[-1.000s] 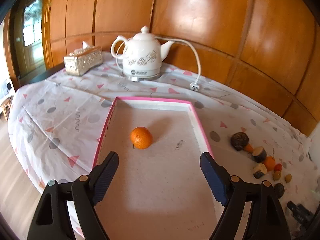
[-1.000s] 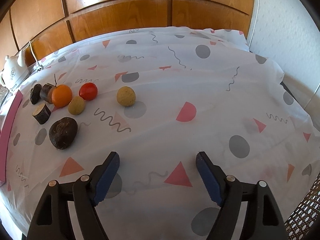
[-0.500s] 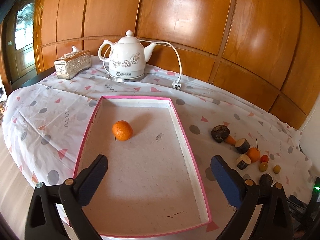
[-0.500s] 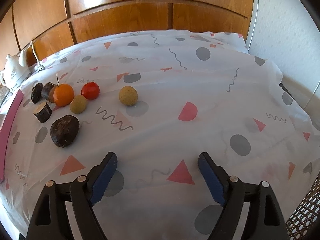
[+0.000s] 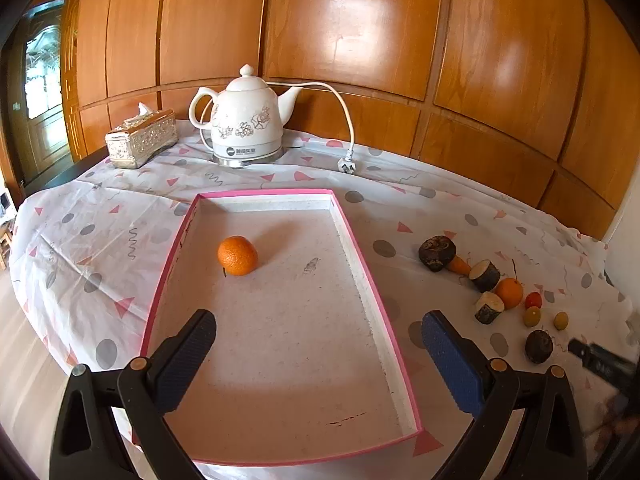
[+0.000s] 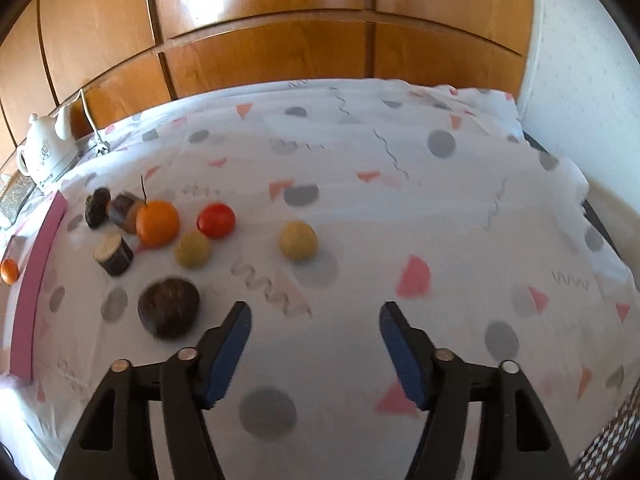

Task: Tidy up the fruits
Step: 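Reach the right tool to the small yellow fruit and grasp it, then carry the yellow fruit with the right tool into the tray and release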

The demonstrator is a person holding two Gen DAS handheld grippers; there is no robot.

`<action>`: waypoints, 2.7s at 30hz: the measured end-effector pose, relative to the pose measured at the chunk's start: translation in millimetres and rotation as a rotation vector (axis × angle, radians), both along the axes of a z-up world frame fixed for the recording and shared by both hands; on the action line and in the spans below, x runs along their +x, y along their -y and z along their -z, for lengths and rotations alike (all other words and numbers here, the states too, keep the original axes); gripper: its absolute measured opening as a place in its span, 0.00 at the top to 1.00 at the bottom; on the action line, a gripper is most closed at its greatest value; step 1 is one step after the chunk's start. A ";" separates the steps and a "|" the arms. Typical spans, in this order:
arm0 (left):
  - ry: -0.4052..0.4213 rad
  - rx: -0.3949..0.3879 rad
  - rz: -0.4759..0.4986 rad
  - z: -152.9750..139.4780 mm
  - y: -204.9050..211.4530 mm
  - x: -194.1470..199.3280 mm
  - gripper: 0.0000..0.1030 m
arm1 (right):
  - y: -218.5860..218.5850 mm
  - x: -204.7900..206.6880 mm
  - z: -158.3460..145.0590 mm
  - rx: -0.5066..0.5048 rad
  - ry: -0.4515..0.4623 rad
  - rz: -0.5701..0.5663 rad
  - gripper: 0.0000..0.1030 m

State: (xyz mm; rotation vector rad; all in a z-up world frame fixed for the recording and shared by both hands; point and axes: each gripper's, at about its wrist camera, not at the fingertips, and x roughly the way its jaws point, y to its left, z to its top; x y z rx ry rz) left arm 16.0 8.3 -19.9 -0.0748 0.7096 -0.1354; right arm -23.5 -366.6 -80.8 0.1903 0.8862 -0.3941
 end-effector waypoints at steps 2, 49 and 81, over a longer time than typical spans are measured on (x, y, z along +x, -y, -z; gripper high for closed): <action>-0.002 -0.004 -0.009 0.5 -2.3 -0.2 0.00 | 3.5 13.9 -0.4 -0.007 -0.007 -0.004 0.47; -0.079 -0.054 -0.328 8.6 -80.2 -9.1 0.00 | -237.4 97.9 -34.4 0.161 -0.013 -0.787 0.75; -0.079 -0.068 -0.255 7.9 -70.6 -9.2 0.00 | -174.6 67.9 -39.9 0.064 0.077 -0.482 0.67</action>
